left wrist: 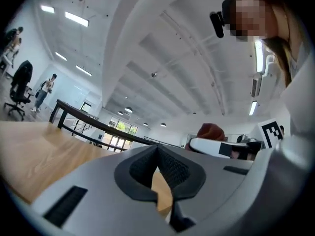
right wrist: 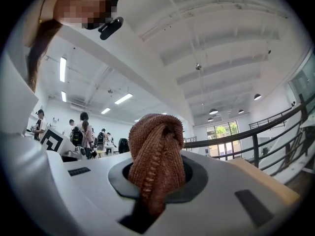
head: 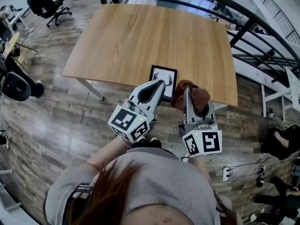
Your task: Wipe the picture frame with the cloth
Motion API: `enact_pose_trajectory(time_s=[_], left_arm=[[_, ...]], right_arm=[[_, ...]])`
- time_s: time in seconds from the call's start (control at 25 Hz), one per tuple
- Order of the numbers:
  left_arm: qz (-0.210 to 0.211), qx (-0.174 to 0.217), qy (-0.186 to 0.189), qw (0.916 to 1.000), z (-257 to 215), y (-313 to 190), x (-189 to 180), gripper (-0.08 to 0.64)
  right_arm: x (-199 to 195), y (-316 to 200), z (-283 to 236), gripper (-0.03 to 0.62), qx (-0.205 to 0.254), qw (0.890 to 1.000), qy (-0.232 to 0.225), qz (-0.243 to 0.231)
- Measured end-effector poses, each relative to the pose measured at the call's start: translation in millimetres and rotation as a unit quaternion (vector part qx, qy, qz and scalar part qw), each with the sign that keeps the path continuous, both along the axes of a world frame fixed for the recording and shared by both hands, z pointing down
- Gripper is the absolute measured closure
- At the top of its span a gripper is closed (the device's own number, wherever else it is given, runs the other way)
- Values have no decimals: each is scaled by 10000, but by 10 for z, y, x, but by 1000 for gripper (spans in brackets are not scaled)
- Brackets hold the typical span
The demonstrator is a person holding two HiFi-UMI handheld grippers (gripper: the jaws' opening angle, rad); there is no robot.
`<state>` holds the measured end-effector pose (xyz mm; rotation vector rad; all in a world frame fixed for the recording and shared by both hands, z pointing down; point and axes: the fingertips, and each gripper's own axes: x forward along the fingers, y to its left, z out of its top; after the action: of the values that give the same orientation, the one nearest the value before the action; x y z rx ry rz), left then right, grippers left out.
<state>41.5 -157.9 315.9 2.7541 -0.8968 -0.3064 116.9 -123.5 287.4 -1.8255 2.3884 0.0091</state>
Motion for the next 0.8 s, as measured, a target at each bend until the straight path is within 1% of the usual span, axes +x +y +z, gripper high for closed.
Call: enact_pose_trajectory(time_s=[0.12, 0.28, 0.52, 0.8], left_arm=[[11, -29, -34, 10000, -11, -25, 64, 552], [-43, -29, -117, 9999, -44, -60, 59, 552], [-115, -126, -127, 9998, 21, -60, 66, 552], [-198, -98, -114, 9997, 70, -17, 100, 552]], right_arm=[[-41, -24, -23, 518, 48, 10000, 9, -40], [-137, -63, -59, 518, 54, 9999, 13, -104], [-145, -53, -26, 518, 20, 9998, 4, -182], [-106, 1, 12, 518, 33, 9997, -18, -254]])
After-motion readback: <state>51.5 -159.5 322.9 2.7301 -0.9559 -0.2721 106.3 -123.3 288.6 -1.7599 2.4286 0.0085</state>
